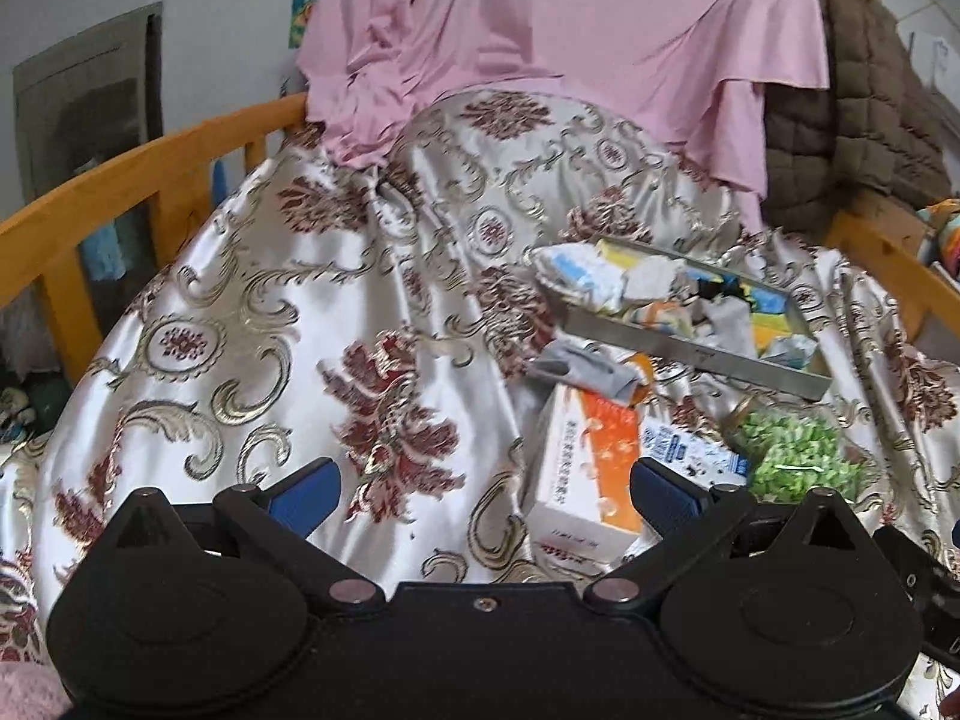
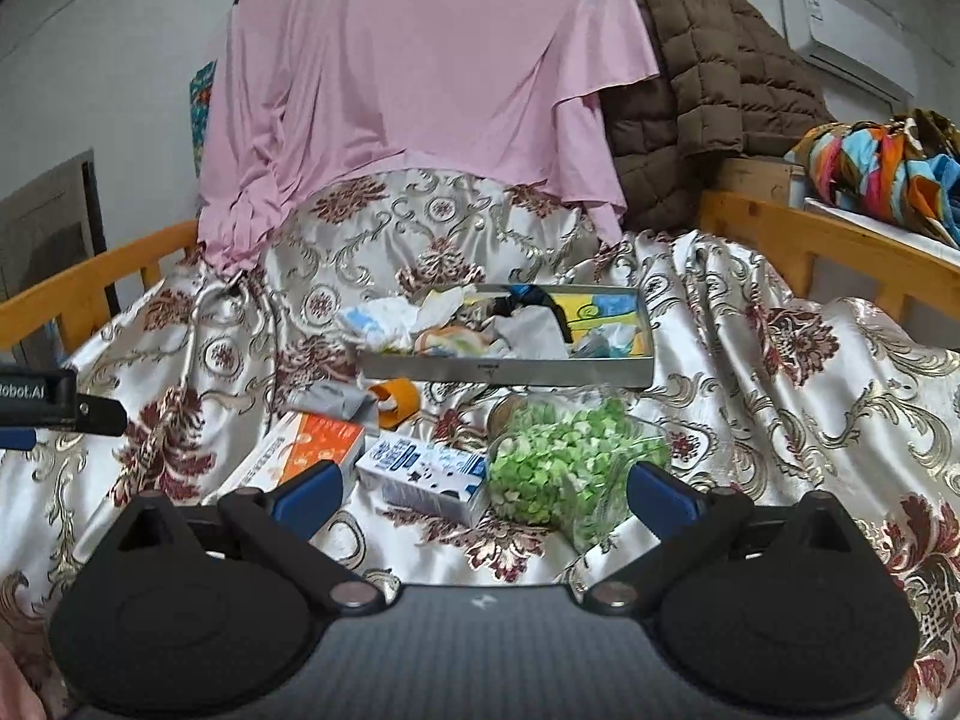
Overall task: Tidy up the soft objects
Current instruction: 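Move both open tools back from the tray toward the remaining items, then grasp the orange silicone cup with the right tool while the left tool grasps the grey face mask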
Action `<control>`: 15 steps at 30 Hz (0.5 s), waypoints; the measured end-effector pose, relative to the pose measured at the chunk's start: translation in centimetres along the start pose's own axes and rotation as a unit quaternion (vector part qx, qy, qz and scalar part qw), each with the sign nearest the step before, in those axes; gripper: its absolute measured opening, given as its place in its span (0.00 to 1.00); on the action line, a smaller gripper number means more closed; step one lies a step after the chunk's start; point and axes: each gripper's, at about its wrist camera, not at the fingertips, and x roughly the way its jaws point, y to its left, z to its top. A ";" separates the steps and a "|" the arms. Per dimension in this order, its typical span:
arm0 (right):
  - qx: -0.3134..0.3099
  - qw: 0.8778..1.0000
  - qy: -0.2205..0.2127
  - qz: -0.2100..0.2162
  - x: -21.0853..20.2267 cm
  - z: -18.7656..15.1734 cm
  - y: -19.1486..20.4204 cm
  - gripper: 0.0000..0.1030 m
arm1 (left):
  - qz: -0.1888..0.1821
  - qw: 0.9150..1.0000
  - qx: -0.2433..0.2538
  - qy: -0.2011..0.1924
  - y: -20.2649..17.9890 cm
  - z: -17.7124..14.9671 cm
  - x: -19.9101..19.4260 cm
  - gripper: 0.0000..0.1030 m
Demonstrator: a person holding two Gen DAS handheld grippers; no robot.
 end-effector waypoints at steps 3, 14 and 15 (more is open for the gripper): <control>-0.008 1.000 0.007 0.005 0.7 -0.1 0.6 1.00 | 0.010 1.000 -0.010 0.008 0.3 0.1 0.4 0.99; -0.023 0.999 0.024 0.024 3.7 0.1 2.1 1.00 | 0.041 0.998 -0.057 0.000 1.6 0.9 1.5 0.99; -0.025 0.999 0.025 0.026 4.0 0.2 2.2 1.00 | 0.043 0.997 -0.058 0.001 1.6 1.0 1.7 0.99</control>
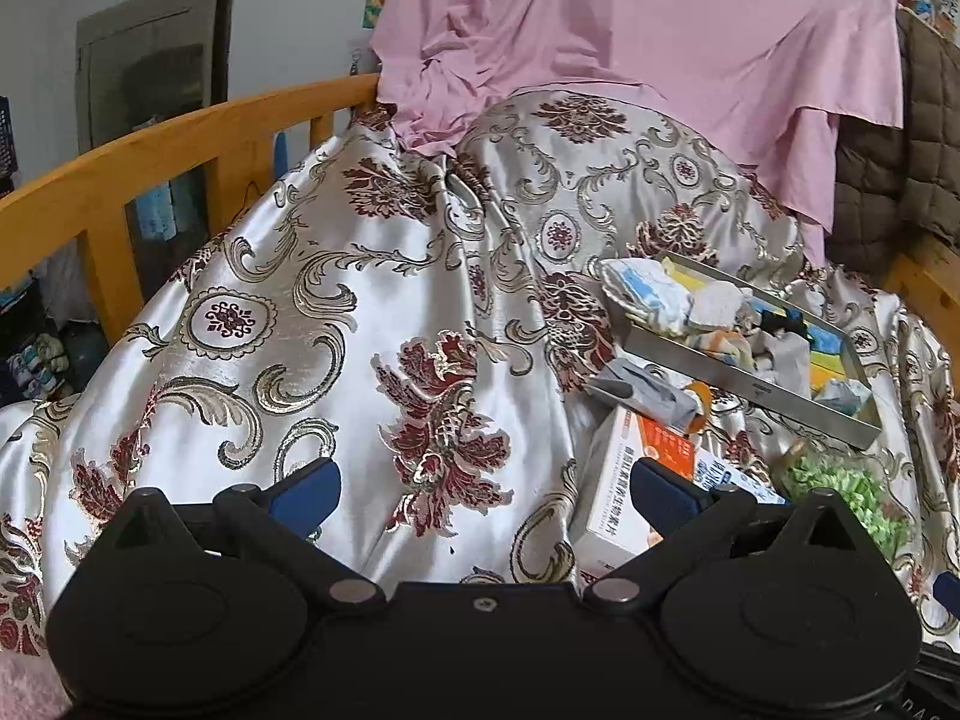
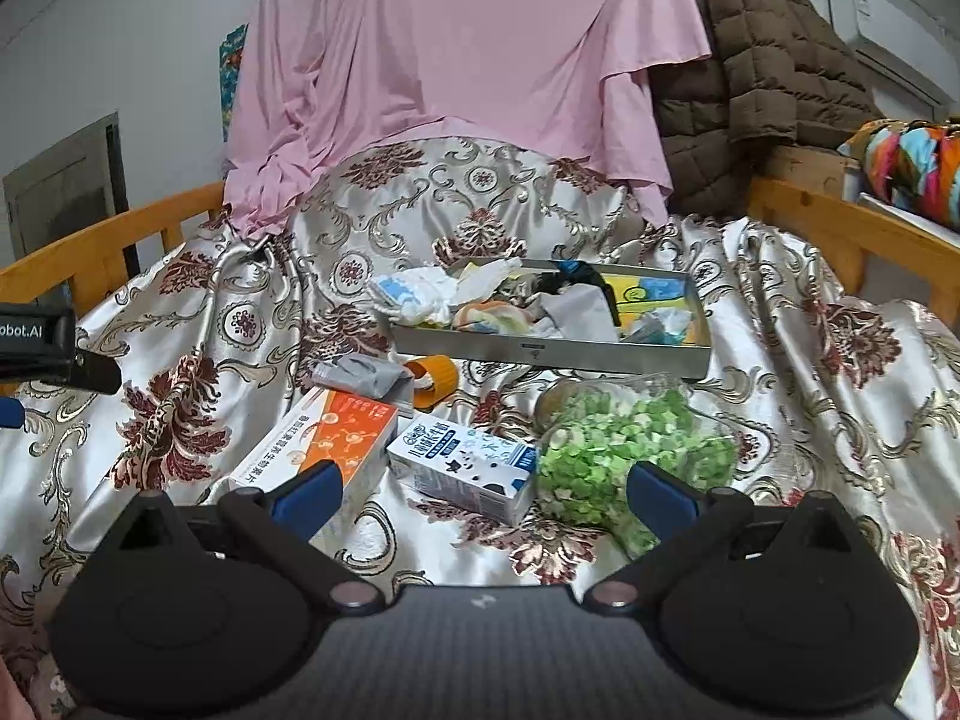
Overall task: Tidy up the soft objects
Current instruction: 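Grasp the orange silicone cup with the right tool while the left tool grasps the grey face mask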
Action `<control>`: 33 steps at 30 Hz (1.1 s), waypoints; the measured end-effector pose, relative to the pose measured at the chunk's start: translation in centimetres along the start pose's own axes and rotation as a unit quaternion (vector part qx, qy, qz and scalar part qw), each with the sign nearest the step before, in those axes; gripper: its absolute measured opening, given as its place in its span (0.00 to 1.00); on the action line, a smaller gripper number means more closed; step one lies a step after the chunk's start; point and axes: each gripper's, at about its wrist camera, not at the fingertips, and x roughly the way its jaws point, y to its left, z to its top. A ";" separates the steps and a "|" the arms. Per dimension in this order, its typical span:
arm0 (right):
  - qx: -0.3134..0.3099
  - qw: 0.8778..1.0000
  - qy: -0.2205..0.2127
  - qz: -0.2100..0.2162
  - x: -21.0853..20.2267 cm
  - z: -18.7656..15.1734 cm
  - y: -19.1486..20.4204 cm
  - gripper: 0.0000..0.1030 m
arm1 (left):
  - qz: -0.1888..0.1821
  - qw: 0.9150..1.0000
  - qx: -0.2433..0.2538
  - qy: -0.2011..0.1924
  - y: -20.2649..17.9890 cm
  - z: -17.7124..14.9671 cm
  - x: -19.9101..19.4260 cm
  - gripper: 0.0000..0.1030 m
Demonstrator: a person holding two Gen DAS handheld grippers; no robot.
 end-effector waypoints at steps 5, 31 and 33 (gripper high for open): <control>-0.003 1.000 0.004 0.007 1.5 0.5 0.4 1.00 | 0.005 1.000 0.002 0.005 -0.1 0.4 1.0 0.99; 0.018 0.999 -0.010 0.047 14.2 5.2 -1.2 1.00 | -0.144 0.976 -0.075 0.143 -2.1 7.0 18.4 0.99; 0.024 0.998 -0.008 0.056 15.4 5.7 -1.6 1.00 | -0.168 0.965 -0.106 0.170 -1.8 6.9 20.3 0.99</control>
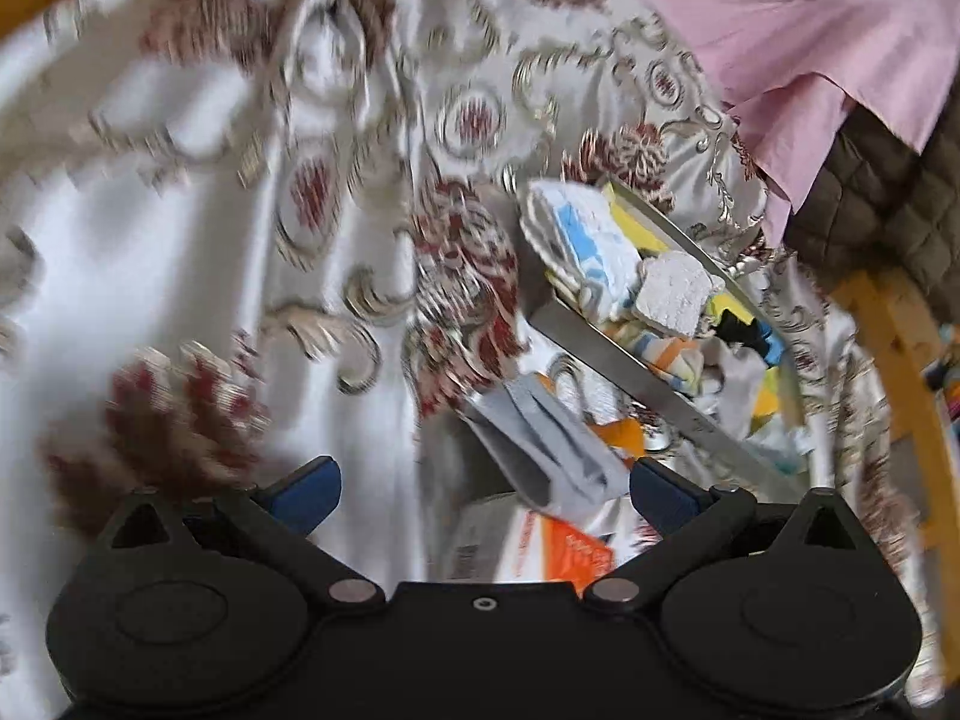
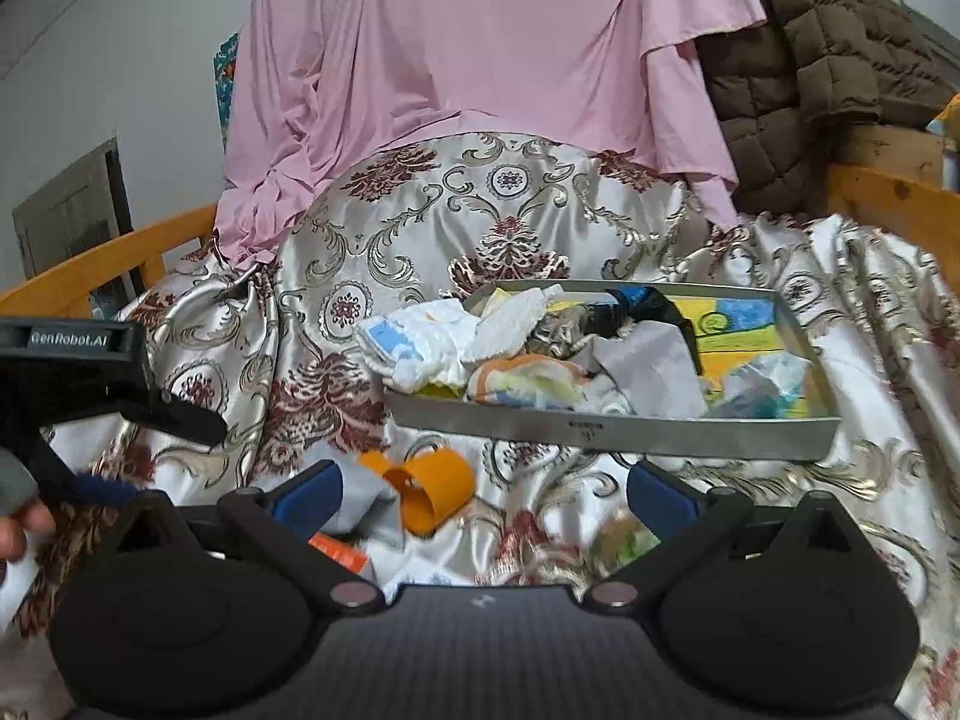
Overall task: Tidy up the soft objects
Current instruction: 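Grasp the orange silicone cup with the right tool while the left tool grasps the grey face mask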
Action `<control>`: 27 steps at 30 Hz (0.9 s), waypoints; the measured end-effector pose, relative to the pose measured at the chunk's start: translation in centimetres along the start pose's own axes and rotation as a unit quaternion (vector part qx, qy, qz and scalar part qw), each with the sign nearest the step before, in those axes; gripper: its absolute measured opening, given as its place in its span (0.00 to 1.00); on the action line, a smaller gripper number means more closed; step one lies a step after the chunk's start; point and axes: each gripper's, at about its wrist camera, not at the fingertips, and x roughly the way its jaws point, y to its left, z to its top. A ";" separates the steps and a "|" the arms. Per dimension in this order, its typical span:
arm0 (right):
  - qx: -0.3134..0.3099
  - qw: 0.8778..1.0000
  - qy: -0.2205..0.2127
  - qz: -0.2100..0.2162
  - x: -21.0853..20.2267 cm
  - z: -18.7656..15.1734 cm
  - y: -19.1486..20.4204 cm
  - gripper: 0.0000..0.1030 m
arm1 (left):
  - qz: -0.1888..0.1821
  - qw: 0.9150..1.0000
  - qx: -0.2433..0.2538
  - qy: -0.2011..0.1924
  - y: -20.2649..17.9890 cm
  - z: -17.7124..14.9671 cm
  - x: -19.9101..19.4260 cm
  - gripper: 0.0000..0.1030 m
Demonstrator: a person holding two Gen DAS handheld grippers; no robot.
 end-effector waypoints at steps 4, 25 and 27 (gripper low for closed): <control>-0.001 1.000 0.002 0.008 1.9 0.7 -0.5 1.00 | -0.031 0.998 -0.049 0.028 1.3 0.9 2.3 0.99; 0.002 0.975 0.215 0.058 11.9 6.7 0.2 0.99 | -0.167 0.944 -0.262 0.110 5.4 0.8 7.8 0.81; 0.041 0.970 0.236 0.048 12.8 7.1 -0.3 0.98 | -0.171 0.943 -0.264 0.109 5.4 0.9 7.7 0.78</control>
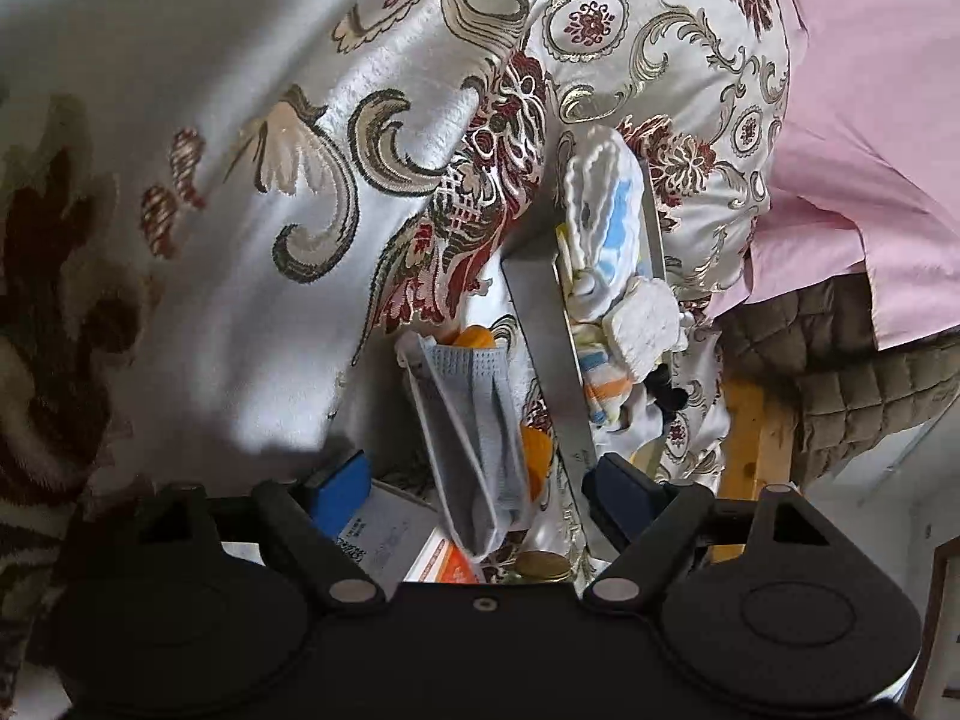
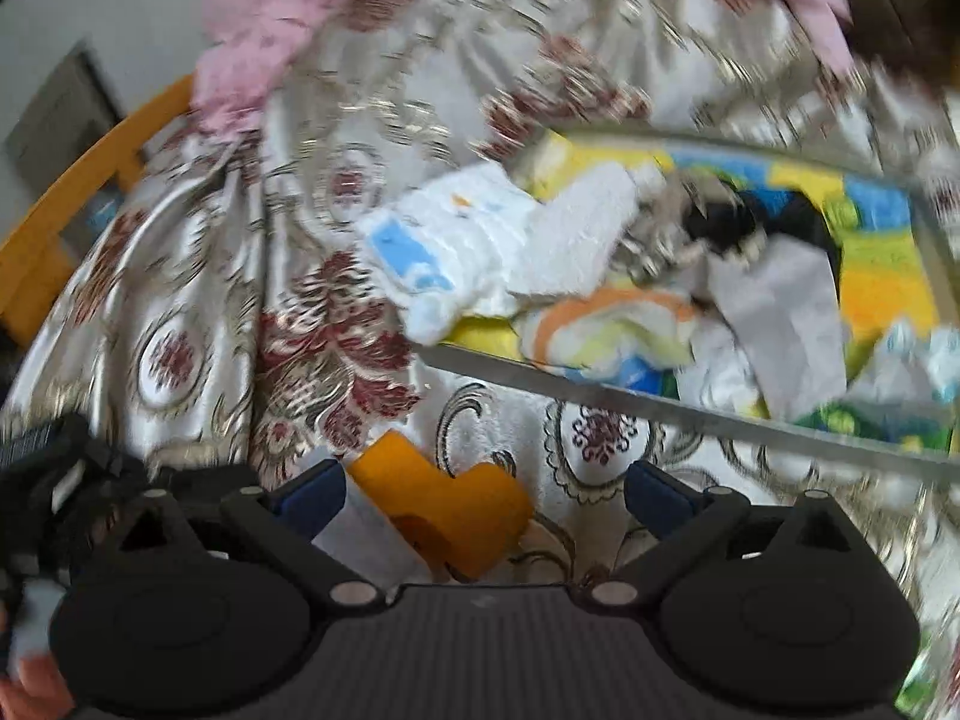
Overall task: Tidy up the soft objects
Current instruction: 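Grasp the orange silicone cup with the right tool while the left tool grasps the grey face mask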
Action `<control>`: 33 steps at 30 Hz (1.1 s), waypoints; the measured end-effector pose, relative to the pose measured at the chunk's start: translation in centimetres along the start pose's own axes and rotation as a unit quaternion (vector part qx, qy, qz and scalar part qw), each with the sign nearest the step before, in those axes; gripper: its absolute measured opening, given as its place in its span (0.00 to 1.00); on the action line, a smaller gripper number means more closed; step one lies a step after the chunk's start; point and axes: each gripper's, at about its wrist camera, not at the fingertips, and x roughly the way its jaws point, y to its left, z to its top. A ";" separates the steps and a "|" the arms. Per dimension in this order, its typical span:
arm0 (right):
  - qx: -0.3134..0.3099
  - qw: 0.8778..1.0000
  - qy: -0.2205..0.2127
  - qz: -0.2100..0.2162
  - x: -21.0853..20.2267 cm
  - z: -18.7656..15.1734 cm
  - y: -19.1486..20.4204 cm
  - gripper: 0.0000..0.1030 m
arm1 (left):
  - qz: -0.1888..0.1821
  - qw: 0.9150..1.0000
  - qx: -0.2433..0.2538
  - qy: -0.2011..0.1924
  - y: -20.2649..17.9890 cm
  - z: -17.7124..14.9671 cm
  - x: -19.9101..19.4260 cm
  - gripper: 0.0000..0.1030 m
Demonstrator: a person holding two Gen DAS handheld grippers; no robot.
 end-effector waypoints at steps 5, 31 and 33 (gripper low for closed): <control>0.091 0.994 0.058 0.004 2.0 0.9 -0.7 0.88 | 0.024 1.000 0.020 -0.001 -0.1 0.2 0.0 0.53; 0.279 0.956 0.083 0.026 5.0 -1.1 -4.4 0.25 | -0.009 0.999 0.005 0.035 0.6 0.8 1.4 0.06; 0.273 0.959 0.075 0.025 4.7 -1.2 -4.4 0.22 | -0.014 0.999 0.005 0.029 0.5 0.8 1.1 0.03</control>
